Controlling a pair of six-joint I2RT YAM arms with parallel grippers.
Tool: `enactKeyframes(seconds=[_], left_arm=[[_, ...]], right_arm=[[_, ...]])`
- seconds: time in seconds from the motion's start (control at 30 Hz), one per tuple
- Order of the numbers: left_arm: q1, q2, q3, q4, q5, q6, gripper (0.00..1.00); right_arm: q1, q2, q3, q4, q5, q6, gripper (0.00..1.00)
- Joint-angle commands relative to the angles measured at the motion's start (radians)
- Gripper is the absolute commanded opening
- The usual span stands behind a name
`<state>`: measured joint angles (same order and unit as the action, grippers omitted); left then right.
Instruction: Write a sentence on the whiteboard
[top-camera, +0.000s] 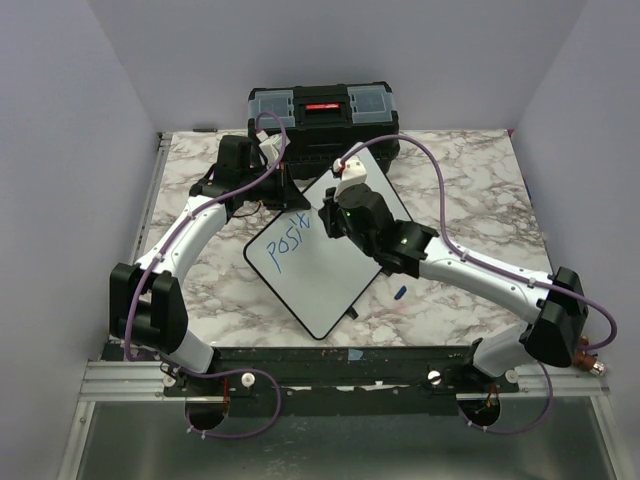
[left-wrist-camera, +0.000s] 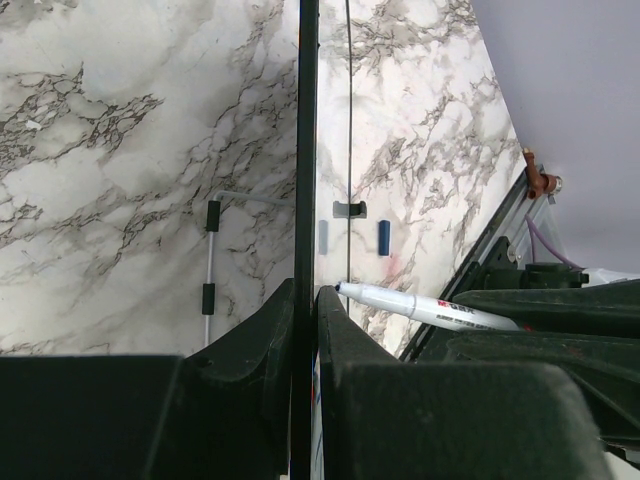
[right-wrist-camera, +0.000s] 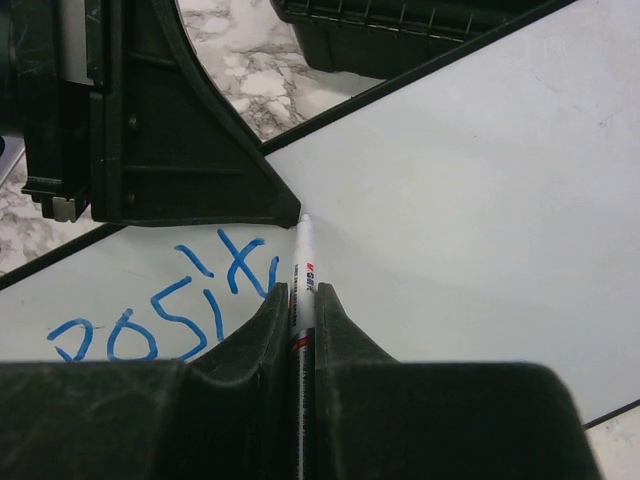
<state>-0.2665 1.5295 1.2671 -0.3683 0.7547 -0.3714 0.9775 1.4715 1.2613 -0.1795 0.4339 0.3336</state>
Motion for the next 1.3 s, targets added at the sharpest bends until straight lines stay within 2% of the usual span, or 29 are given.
enactKeyframes(seconds=[0.0,0.57,1.0,1.27], left_arm=[[-0.003,-0.042,0.009,0.054,-0.017,0.038,0.00],[-0.003,-0.038,0.014,0.053,-0.017,0.037,0.00],[-0.007,-0.034,0.023,0.049,-0.015,0.035,0.00],[-0.008,-0.033,0.023,0.050,-0.006,0.045,0.00]], right_arm=[[-0.004,0.019,0.008,0.009,0.015,-0.009,0.01],[-0.004,-0.058,-0.094,-0.043,-0.083,0.066,0.01],[-0.005,-0.064,0.003,-0.034,0.046,0.048,0.01],[-0.008,0.016,0.077,0.008,0.081,0.018,0.01]])
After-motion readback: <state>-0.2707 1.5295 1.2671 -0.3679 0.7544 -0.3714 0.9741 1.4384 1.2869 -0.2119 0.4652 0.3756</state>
